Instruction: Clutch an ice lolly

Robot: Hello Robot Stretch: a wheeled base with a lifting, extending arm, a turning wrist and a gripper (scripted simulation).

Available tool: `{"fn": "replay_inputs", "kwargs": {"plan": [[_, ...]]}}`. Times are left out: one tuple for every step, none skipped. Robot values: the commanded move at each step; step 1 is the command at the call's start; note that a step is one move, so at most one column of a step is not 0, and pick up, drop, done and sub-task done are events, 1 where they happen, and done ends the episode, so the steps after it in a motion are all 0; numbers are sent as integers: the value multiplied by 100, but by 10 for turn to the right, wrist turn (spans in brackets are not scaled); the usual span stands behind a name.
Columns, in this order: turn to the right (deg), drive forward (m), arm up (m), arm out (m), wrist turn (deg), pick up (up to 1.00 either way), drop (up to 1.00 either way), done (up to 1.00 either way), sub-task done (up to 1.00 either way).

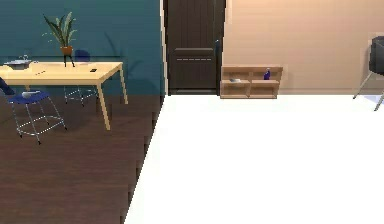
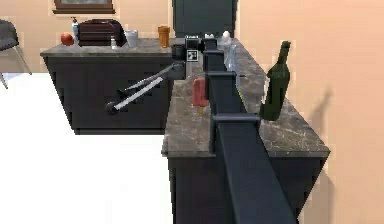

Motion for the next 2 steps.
{"fn": "replay_inputs", "kwargs": {"plan": [[0,0,0,0,450,0,0,0,0],[0,0,0,0,450,0,0,0,0]]}}
